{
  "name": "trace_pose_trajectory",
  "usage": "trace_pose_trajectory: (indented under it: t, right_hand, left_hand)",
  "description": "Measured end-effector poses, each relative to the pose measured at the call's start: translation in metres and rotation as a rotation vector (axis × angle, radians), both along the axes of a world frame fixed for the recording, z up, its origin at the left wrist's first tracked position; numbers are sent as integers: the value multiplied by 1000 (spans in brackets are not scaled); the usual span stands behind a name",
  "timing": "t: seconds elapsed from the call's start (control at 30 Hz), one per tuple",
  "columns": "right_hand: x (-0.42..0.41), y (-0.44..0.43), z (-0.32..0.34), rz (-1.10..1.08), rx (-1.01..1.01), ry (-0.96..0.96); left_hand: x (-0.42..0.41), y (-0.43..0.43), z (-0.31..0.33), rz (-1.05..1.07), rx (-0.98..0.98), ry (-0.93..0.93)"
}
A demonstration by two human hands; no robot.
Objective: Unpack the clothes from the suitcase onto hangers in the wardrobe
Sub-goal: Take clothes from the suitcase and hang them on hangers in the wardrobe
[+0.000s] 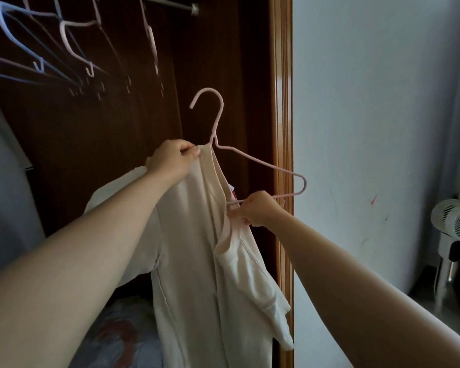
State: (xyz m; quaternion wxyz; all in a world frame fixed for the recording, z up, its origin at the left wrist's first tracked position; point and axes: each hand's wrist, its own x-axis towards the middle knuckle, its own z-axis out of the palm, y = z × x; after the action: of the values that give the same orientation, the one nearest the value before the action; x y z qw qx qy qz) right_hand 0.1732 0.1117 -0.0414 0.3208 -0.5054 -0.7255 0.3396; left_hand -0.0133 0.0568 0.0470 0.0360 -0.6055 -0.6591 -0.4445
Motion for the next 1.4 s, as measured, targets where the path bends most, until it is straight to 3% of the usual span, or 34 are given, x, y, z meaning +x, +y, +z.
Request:
trace_pose_trajectory:
  t: [0.13,0.27,0.47,0.6,0.77,0.87,1.07,1.23,1.4]
  right_hand:
    - [-17,-7,-8,-10,4,-114]
    - [-39,-17,-13,10,-45,-99]
    - [-35,-7,-10,-42,-71,-244]
    - [1,8,9,-171,-301,-23]
    - [14,18,18,-245,-348,322]
    - [14,20,23,-278,-293,382]
    - [15,12,31,-285,-342,486]
    - [15,10,35,-353,-224,480]
    - [13,11,36,-368,-157,393]
  left_hand:
    - [4,-5,7,-6,63,-62]
    - [4,-10,10,-45,113,-123]
    - [-33,-26,16,31,38,-69]
    - [-76,-42,14,102,35,-85]
    - [-97,-52,2,110,59,-111]
    - [-96,-57,-4,82,124,-116]
    - [-87,-60,-4,-15,243,-330]
    - [-103,-57,-10,130,158,-17]
    - [-101,-51,-13,301,138,-17]
